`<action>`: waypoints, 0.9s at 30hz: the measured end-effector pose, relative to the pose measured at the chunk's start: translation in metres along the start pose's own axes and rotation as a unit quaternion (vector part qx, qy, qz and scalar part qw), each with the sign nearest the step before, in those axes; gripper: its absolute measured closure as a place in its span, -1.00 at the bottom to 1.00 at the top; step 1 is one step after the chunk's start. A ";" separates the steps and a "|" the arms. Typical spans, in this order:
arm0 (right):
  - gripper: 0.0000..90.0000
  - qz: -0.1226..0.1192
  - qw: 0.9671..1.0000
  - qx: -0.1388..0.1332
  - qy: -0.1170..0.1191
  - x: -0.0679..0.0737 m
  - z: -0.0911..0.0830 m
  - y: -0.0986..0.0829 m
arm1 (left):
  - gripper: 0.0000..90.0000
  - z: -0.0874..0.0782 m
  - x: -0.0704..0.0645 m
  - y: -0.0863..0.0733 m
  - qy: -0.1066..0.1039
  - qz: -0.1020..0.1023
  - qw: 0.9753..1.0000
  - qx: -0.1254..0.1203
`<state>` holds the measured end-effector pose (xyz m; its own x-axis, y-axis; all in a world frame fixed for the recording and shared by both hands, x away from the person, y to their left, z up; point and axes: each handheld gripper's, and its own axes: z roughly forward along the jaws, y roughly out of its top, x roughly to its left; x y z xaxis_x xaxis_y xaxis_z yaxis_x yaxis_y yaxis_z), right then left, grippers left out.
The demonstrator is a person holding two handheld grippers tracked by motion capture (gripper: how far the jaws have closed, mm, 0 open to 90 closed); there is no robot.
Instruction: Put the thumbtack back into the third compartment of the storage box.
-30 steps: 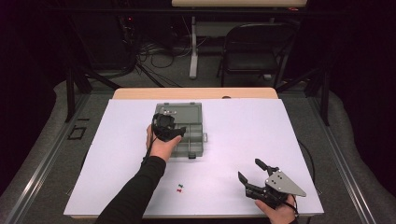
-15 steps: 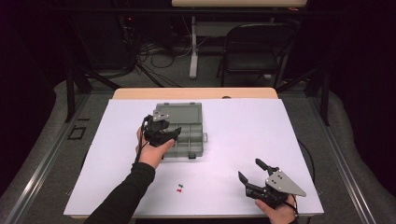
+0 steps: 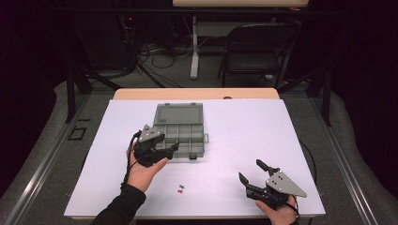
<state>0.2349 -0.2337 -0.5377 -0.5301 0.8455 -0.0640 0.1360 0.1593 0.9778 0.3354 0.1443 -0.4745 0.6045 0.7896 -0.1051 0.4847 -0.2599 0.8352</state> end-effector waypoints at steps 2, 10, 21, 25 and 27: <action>-0.48 0.000 1.000 0.000 0.000 0.000 0.000 0.000 | -0.26 -0.005 -0.003 -0.006 -0.006 -0.003 1.000 -0.003; -0.48 -0.001 1.000 0.000 -0.001 0.001 0.000 0.000 | -0.24 -0.017 -0.014 -0.030 -0.010 -0.002 1.000 -0.003; -0.48 0.000 1.000 -0.001 -0.001 0.001 0.000 0.000 | -0.03 -0.028 -0.024 -0.070 -0.039 0.009 0.999 0.005; -0.48 -0.002 1.000 -0.001 0.000 0.002 0.000 0.001 | 0.05 -0.029 -0.025 -0.080 -0.049 0.009 0.999 0.016; -0.48 -0.002 1.000 -0.001 0.000 0.002 0.000 0.001 | 0.06 -0.028 -0.027 -0.086 -0.051 0.008 0.998 0.021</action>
<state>0.2336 -0.2320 -0.5372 -0.5308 0.8447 -0.0688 0.1320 0.1626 0.9778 0.2599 0.1611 -0.5279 0.6730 0.7246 -0.1485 0.4997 -0.2974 0.8135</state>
